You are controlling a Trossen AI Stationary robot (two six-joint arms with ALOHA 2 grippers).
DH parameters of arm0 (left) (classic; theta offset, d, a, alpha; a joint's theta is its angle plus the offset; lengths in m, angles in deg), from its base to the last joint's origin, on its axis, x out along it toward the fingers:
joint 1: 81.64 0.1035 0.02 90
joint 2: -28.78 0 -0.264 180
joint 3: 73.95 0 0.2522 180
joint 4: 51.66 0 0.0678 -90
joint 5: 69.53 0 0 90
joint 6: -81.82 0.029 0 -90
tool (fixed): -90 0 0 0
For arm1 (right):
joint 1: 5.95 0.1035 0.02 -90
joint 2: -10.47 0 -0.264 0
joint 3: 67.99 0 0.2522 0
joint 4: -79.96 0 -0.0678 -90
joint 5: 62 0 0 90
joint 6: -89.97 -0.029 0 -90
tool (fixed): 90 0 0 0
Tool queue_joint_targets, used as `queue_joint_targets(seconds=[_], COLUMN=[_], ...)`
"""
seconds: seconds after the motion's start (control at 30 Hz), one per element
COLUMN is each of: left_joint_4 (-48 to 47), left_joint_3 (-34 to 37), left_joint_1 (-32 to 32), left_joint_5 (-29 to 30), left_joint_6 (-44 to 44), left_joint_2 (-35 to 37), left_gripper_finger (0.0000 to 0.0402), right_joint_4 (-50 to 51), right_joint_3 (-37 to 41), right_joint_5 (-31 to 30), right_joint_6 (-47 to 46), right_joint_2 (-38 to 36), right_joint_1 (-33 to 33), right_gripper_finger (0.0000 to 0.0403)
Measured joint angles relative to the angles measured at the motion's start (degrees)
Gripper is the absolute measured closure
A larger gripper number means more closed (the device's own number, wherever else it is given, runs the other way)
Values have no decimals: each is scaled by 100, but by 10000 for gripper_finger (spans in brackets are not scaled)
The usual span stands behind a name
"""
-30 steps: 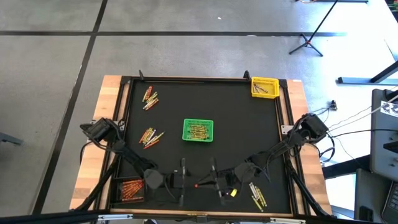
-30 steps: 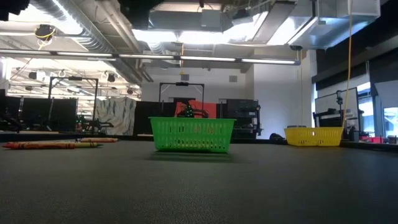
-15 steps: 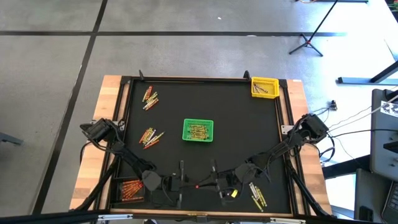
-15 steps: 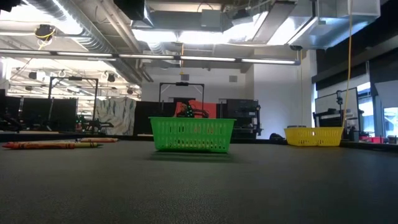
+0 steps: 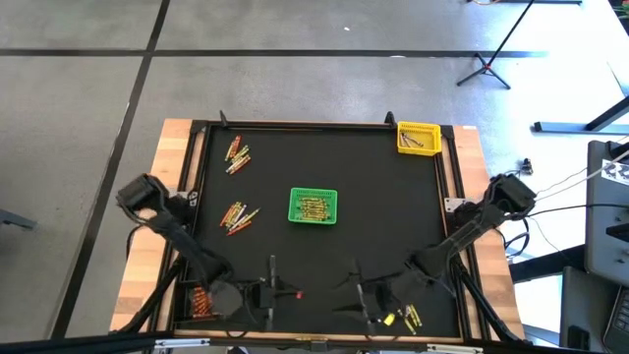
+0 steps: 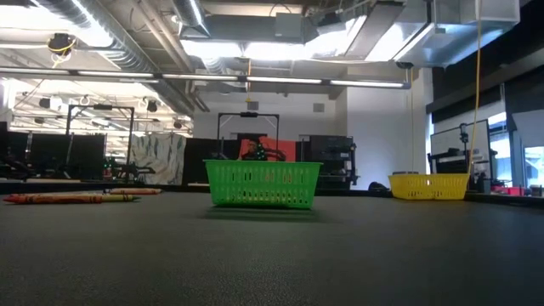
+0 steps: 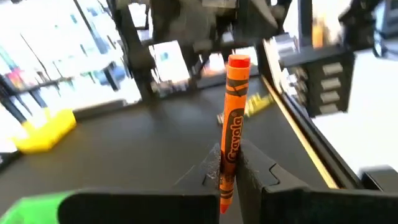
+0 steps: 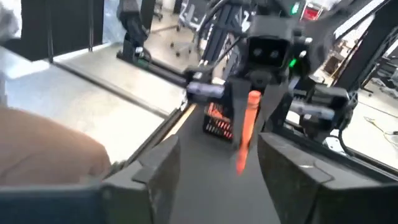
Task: Sort crayons
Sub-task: Put the orange crayon into the black bin
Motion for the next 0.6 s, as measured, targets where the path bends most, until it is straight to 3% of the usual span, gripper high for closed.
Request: queue_joint_targets(seconds=[0.1,0.3,0.47,0.6], left_joint_4=[-1614,-4516,-5874,-6359], left_joint_3=[0,0,0,0], left_joint_1=[-148,-258,-521,-807], left_joint_5=[-292,-2034,-3492,-4518], left_joint_6=[-1164,-3748,-5547,-6967], left_joint_2=[573,1343,1603,1736], left_gripper_finger=[392,392,392,392], right_joint_4=[157,380,479,551], right_joint_3=[0,2,2,2], right_joint_5=[-192,-231,-230,-230], right_joint_6=[-70,-275,-480,-596], right_joint_2=[-38,-40,-40,-40], right_joint_1=[146,105,14,-18], right_gripper_finger=[184,183,182,182])
